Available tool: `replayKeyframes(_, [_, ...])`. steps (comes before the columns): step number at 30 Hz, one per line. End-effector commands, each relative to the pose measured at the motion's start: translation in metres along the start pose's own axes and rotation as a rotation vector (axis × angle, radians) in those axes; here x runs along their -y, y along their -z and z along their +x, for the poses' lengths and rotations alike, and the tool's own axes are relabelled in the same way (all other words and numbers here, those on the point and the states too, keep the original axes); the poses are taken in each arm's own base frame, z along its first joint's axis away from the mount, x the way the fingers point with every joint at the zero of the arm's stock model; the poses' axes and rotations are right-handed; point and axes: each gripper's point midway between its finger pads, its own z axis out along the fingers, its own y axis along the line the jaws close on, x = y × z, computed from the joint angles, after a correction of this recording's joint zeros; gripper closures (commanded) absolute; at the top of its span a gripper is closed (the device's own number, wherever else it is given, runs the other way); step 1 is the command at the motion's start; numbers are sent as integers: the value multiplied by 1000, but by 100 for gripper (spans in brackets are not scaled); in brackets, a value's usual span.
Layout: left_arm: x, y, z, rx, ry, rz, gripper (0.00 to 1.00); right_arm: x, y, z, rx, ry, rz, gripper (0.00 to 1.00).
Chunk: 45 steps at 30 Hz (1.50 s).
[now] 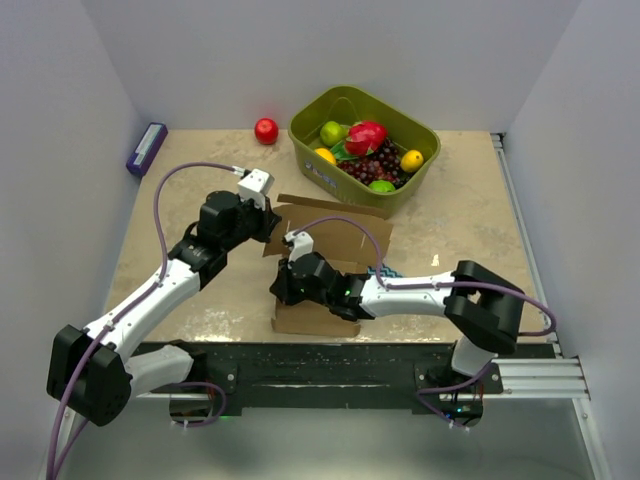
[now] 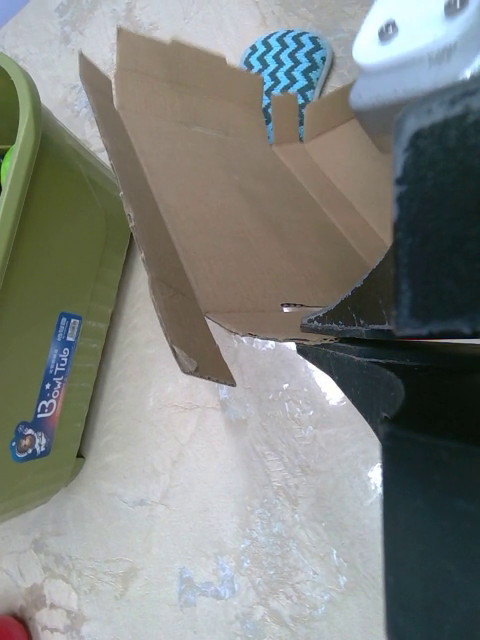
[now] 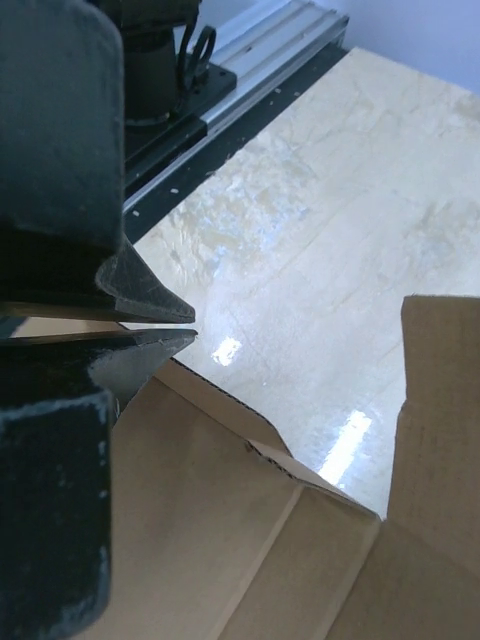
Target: Fold the paper box
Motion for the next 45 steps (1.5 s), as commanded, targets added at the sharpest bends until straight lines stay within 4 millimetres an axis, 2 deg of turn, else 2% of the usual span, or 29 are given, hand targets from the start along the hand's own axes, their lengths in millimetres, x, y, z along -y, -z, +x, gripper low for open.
replayKeyframes(1, [3,-1,-5,24,17,7,100,-9,-8,-2,12,12,-20,90])
replayKeyframes(7, [4,1,1,15,52,5,100,2,-24,13,-21,29,22,92])
replayKeyframes(12, [7,0,9,-3,66,25,100,23,-38,31,-46,47,90,93])
replayKeyframes(18, [9,0,14,-18,70,35,100,41,-48,37,-34,70,160,94])
replayKeyframes(19, [8,1,22,-47,73,29,100,45,-49,38,-29,80,173,95])
replayKeyframes(25, [7,3,22,-45,67,26,100,70,-49,56,-38,100,227,97])
replayKeyframes(32, [6,4,20,-39,60,18,100,92,-41,64,-28,112,300,98])
replayKeyframes(35, [7,3,21,-43,56,32,100,92,-40,64,-32,111,298,98])
replayKeyframes(39, [7,1,25,-52,36,37,100,74,-34,49,-17,102,246,95])
replayKeyframes(41, [4,1,26,-54,22,21,100,69,-24,44,-24,97,238,90])
replayKeyframes(42, [3,1,26,-54,19,17,100,59,-15,32,-1,71,216,85])
replayKeyframes(44, [3,2,25,-51,3,19,100,62,1,29,-11,61,226,78])
replayKeyframes(45, [3,2,24,-48,-1,22,100,52,14,14,20,44,201,67])
